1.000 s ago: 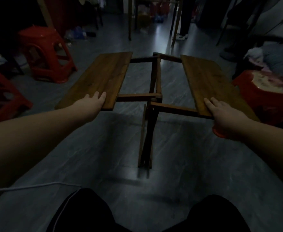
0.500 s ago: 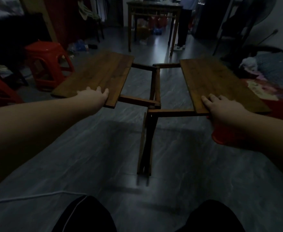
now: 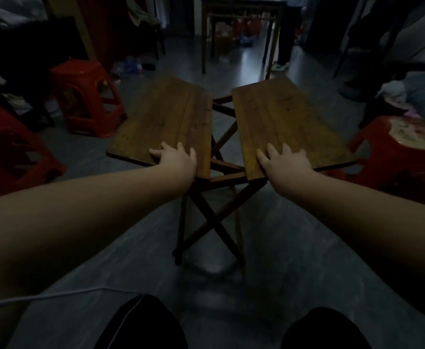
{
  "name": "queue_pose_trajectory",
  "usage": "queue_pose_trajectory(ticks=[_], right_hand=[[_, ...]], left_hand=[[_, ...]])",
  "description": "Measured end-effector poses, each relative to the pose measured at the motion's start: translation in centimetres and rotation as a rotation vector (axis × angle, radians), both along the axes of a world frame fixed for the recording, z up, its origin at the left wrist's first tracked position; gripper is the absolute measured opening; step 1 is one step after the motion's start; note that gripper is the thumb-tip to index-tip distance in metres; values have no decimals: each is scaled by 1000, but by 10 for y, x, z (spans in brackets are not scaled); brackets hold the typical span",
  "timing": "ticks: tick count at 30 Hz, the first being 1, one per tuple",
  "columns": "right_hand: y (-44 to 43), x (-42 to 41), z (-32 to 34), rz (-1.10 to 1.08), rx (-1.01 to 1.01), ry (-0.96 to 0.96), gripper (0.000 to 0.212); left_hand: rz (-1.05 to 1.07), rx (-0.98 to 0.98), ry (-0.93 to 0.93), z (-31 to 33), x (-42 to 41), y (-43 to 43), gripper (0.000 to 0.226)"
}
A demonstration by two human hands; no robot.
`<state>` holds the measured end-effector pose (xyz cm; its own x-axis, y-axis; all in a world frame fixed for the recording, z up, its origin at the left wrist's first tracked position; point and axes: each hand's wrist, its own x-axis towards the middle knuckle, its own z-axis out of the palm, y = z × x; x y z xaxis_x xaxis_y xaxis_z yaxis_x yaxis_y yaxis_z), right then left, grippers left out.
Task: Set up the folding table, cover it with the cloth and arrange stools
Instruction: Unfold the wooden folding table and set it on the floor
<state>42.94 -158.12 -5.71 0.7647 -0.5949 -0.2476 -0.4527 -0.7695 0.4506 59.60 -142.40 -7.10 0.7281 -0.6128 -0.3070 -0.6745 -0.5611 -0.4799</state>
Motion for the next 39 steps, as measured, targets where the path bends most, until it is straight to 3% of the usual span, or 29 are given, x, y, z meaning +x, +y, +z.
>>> queue_pose_trajectory(ticks=[14,22,39], right_hand=[[55,18,-60,71,14,108,98],[62,7,-75,132,-6,100,85],[65,11,-118,174,51,1,89]], left_hand=[[16,19,68,-34,-2,46,93],[21,26,116,-43,-13,53,94],[-65,-29,124,-89,-8,68,85]])
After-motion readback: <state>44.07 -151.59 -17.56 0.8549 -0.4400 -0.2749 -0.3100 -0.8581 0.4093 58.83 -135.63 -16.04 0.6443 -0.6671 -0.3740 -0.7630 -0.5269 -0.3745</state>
